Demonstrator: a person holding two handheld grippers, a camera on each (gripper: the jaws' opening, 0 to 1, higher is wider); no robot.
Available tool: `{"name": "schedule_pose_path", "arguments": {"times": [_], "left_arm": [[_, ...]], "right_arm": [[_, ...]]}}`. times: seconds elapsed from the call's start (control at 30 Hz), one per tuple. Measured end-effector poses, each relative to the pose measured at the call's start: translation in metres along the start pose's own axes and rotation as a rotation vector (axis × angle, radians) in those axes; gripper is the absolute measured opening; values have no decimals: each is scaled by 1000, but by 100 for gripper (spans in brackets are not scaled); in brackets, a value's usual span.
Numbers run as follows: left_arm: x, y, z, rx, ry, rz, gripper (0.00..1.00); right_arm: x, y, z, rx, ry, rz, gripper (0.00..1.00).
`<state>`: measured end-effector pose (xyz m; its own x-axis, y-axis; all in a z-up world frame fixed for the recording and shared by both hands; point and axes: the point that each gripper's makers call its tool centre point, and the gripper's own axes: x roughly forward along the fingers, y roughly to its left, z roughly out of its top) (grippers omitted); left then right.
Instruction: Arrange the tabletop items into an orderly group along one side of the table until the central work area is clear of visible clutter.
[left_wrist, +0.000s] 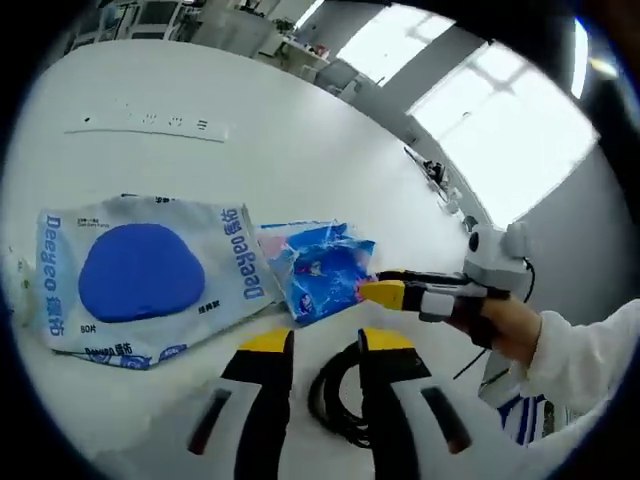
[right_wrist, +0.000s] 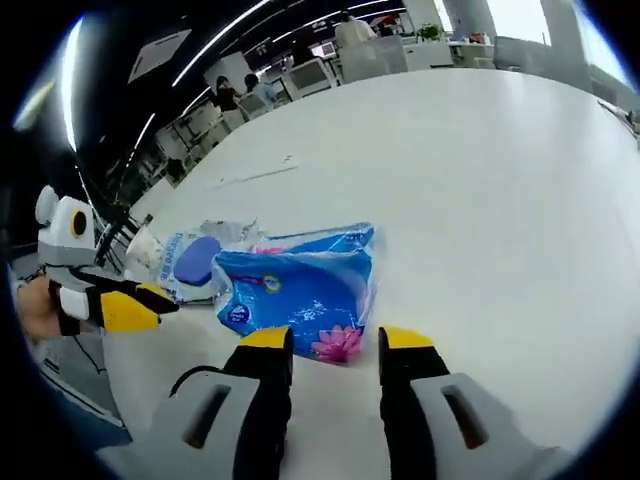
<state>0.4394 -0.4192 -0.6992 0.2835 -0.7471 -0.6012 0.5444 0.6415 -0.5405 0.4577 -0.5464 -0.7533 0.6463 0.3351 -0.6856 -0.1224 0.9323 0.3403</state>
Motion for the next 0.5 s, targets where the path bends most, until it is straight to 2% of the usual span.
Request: {"name": "schedule_pose_path", "arguments": {"times": [0.07, 0.13, 0.2, 0.23, 0.3, 0.5], "left_arm": [[-10, 3, 1, 63, -39, 10, 41], [-21, 13, 6, 135, -93, 66, 60], [-29, 19, 9, 163, -132, 96, 79], [-33, 21, 8, 166, -134, 106, 84], [-40, 28, 7, 163, -140, 142, 91], [-58, 38, 10, 105, -196, 165, 98]], "right_arm": [[-2, 5, 2, -43, -14, 7, 47], [-1, 9, 7, -105, -43, 14, 64], [-4, 14, 7, -97, -49, 4, 84], [-6, 17, 8, -83, -54, 4, 87], [-9, 22, 7, -54, -61, 21, 86], [-22, 32, -2, -60, -44, 25, 87]]}}
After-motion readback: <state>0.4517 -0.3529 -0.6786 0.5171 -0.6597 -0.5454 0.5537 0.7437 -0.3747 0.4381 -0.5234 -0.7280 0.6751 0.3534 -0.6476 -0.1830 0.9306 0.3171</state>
